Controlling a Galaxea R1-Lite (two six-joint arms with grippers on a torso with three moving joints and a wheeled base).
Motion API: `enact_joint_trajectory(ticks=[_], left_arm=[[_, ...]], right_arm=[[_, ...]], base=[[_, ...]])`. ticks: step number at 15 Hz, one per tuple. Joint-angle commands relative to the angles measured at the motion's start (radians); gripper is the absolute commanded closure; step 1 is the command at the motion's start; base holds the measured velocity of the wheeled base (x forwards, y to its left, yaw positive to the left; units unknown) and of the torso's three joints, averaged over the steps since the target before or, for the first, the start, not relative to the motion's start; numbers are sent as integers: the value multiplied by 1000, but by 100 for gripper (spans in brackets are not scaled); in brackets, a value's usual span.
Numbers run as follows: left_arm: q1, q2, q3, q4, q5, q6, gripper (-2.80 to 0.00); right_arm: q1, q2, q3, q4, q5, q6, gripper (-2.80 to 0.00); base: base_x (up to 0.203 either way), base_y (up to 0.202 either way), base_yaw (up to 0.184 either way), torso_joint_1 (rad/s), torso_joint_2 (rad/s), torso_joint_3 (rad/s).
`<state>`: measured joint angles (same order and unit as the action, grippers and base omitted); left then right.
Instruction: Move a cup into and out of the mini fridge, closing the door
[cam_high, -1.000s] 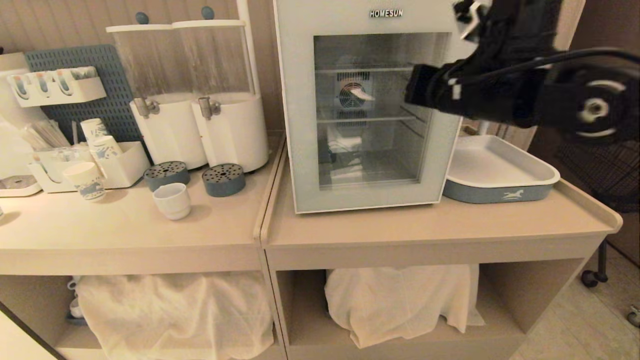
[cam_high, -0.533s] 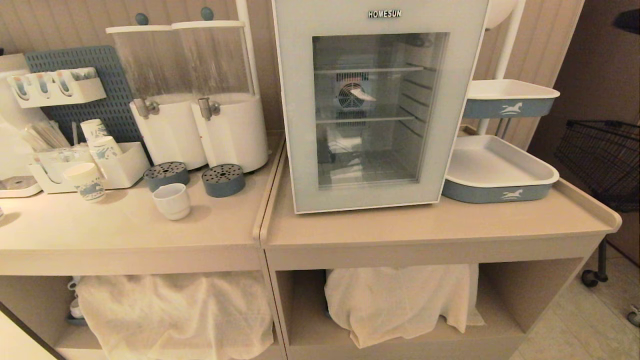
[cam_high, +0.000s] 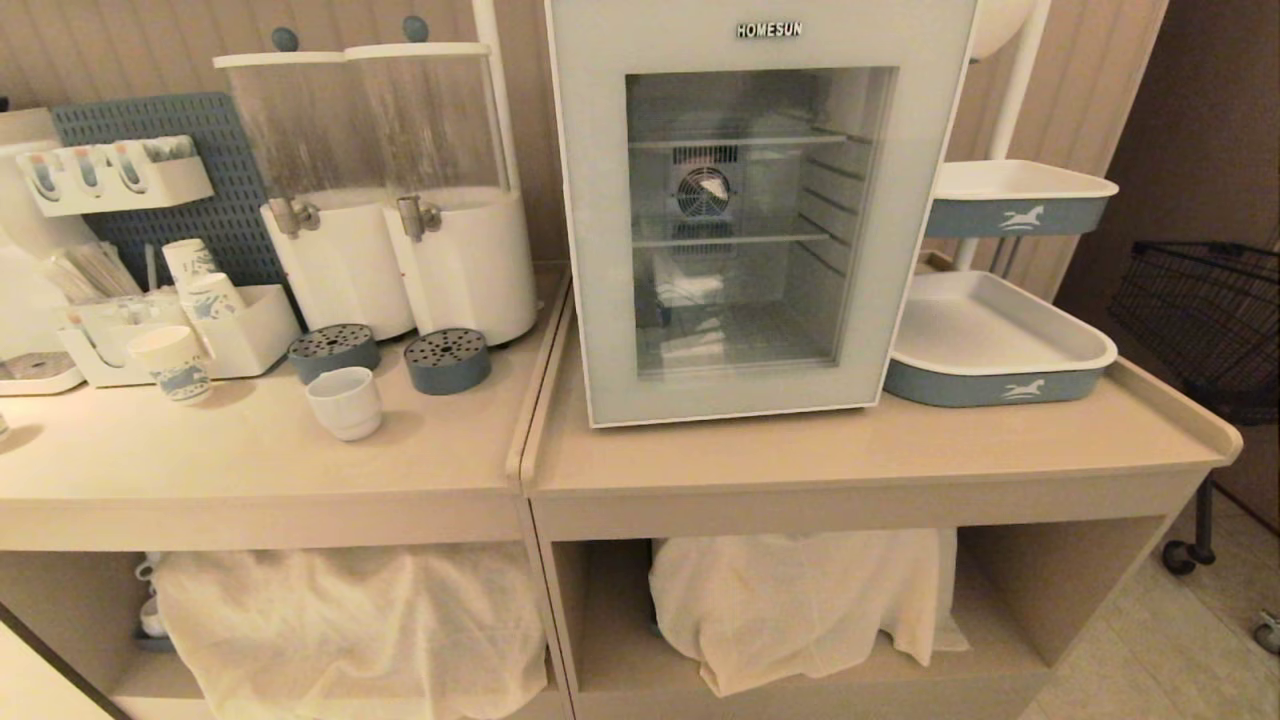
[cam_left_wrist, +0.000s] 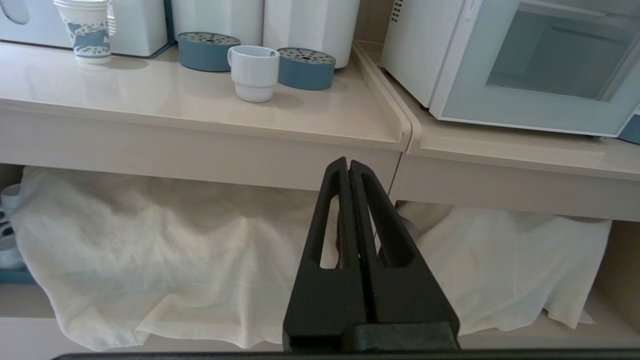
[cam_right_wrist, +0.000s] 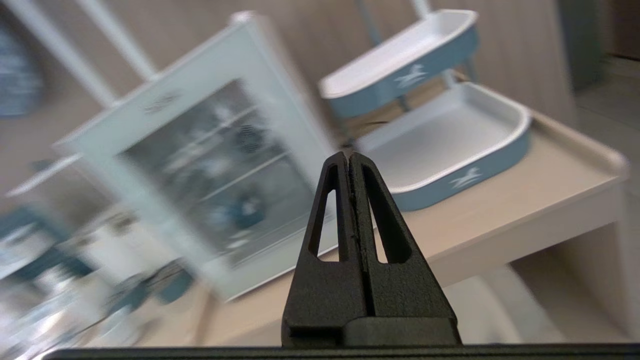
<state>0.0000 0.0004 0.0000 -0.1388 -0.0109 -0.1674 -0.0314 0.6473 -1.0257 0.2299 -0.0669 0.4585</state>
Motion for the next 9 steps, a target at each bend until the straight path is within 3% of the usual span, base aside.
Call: enact_joint_trajectory(ticks=[1,3,6,7,9], left_arm=[[0,-3,40,-1,0,-1,0],[0,-3,40,-1,0,0,0],[0,-3,40,-1,0,0,0],[0,-3,40,-1,0,0,0],[0,-3,40,-1,0,0,0]], right_arm=[[-24,-227,57,28,47,9,0],[-31,-354,79,119,174,-3,0],[-2,-383,86,241,364,-16,0],[51,-393,86,254,382,-17,0],[61,-442,135,263,392,-19,0]], base=[[0,0,0,0,0,0],[0,0,0,0,0,0],[0,0,0,0,0,0],[0,0,0,0,0,0],[0,0,0,0,0,0]])
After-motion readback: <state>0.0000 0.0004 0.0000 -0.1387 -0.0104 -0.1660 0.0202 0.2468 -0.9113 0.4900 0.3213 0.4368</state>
